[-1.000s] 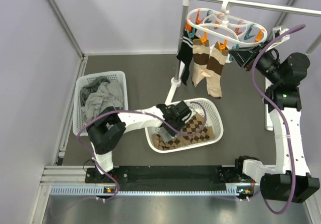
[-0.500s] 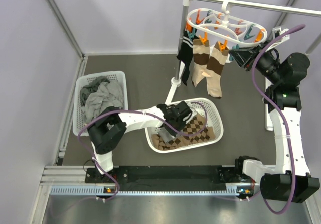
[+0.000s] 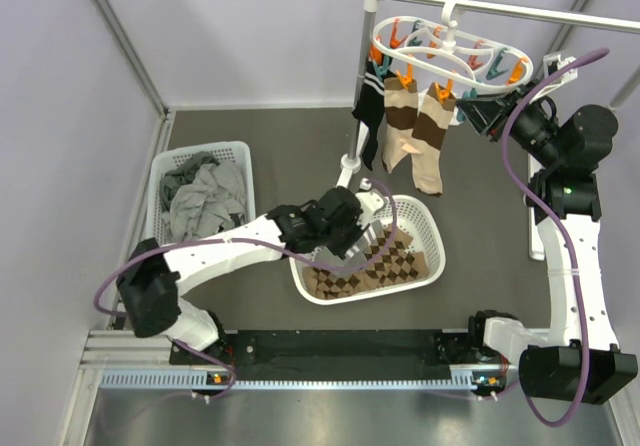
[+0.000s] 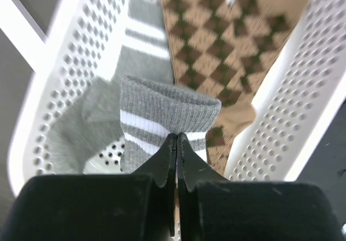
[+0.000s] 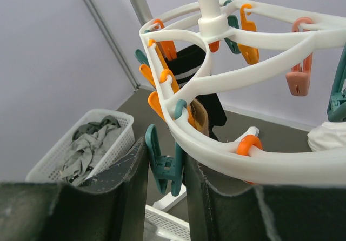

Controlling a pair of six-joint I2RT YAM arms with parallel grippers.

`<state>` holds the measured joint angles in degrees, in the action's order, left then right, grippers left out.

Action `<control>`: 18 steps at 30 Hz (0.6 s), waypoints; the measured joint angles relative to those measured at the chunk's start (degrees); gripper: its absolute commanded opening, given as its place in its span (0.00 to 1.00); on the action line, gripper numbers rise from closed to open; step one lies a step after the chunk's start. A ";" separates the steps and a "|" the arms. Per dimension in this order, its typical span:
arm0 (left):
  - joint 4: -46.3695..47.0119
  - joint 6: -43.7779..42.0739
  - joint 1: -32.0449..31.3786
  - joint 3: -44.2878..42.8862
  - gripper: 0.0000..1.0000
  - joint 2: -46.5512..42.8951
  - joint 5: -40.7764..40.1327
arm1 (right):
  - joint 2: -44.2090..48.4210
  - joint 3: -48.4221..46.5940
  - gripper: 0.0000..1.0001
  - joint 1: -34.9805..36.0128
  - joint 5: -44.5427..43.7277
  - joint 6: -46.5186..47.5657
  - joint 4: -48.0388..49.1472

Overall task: Clip the socks to the hanger
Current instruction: Adjust the sock in the bin.

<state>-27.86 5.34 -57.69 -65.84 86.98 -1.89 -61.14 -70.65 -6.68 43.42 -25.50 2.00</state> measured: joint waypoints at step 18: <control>35.98 -5.01 0.02 9.16 0.00 -11.39 0.68 | -0.13 -0.70 0.00 0.00 -0.02 -0.24 -0.35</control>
<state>8.12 0.34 -57.67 -56.69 75.59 -1.21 -61.28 -71.35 -6.68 43.40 -25.74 1.65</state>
